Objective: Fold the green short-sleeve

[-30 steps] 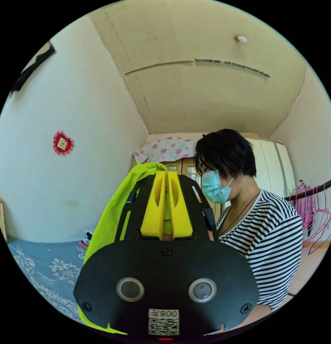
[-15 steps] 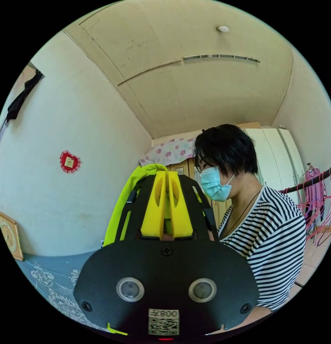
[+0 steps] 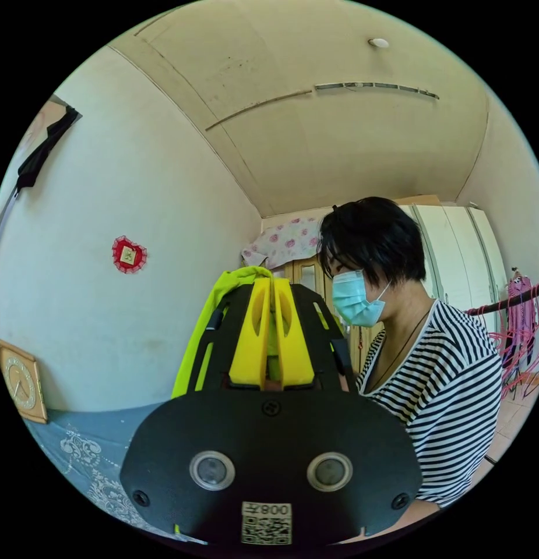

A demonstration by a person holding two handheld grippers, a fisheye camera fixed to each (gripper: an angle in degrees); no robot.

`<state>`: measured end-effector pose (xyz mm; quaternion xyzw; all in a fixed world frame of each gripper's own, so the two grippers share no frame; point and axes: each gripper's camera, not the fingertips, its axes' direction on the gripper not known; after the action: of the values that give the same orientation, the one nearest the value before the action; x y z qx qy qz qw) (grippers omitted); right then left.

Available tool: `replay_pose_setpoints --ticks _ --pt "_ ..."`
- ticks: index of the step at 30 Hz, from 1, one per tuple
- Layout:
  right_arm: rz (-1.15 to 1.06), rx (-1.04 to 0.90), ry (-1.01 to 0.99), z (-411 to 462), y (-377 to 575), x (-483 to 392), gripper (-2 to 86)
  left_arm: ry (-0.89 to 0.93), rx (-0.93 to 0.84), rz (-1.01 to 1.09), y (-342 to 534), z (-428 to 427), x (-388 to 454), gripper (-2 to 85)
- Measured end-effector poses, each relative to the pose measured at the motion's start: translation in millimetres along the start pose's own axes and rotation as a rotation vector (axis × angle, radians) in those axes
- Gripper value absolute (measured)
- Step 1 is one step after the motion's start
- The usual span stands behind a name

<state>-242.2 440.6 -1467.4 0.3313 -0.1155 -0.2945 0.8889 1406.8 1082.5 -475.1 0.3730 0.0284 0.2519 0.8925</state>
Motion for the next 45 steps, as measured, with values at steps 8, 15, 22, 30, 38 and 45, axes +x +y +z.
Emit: replay_pose_setpoints --ticks 8,15,22,30,38,45 --pt "0.064 -0.074 0.048 157 2 38 0.2 -0.1 -0.105 -0.071 56 80 -108 0.8" --pt "0.21 -0.259 0.162 367 25 142 0.3 -0.286 -0.279 -0.237 135 179 -265 1.1" --pt "0.481 -0.531 0.305 607 118 280 0.3 -0.503 -0.516 -0.58 305 289 -468 3.6" --pt "0.801 -0.795 0.468 774 263 337 0.2 -0.65 -0.664 -0.92 509 324 -554 7.8" --pt "0.749 -0.92 0.319 814 315 187 0.8 -0.649 -0.679 -1.134 632 289 -459 8.0" --pt "0.905 -0.972 0.29 775 329 9 1.9 -0.723 -0.659 -1.305 685 268 -342 8.6"
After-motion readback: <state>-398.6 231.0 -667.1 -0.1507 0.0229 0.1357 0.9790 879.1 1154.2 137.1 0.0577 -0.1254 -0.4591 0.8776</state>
